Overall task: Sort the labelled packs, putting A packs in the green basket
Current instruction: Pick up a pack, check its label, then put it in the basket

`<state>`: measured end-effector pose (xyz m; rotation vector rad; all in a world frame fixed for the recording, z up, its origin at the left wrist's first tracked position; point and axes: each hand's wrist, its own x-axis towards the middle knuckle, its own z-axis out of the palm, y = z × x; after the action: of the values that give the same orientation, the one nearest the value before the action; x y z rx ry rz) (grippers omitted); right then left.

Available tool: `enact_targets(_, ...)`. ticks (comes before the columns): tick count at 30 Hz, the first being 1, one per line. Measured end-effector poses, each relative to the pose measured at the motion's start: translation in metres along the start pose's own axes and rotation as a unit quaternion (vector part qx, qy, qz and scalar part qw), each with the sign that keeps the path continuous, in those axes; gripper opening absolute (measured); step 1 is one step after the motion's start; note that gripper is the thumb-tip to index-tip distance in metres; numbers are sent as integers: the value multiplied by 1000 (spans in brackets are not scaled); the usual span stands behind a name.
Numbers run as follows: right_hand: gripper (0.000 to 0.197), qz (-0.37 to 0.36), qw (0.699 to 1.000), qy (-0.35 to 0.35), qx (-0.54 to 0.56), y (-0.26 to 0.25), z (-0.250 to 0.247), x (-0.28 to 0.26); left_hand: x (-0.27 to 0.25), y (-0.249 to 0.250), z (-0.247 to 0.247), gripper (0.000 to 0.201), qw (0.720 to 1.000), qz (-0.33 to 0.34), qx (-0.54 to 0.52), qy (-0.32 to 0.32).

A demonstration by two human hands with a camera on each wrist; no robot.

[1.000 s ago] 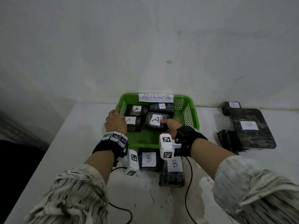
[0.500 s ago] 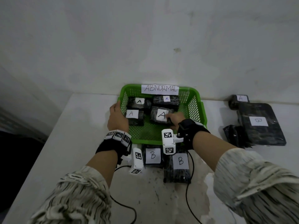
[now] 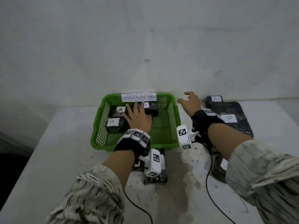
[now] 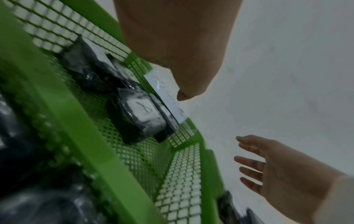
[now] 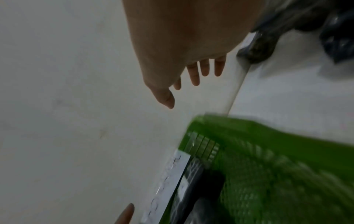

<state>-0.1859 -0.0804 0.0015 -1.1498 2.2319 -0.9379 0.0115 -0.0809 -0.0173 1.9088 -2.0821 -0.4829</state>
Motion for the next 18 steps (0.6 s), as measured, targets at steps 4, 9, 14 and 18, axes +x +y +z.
enact_targets(4, 58, 55, 994, -25, -93, 31, -31, 28, 0, 50, 21, 58, 999, 37, -7, -26)
enact_targets(9, 58, 44, 970, -52, -234, 49, -55, 66, 9, 90, 49, 61, 998, 34, -4, -49)
enact_targets(14, 51, 59, 942, -37, -328, 66, -61, 100, 20, 104, 76, 66, 998, 4, 41, -53)
enact_targets(18, 37, 55, 922, -108, -368, 81, -59, 115, 25, 104, 88, 65, 997, 11, 64, -47)
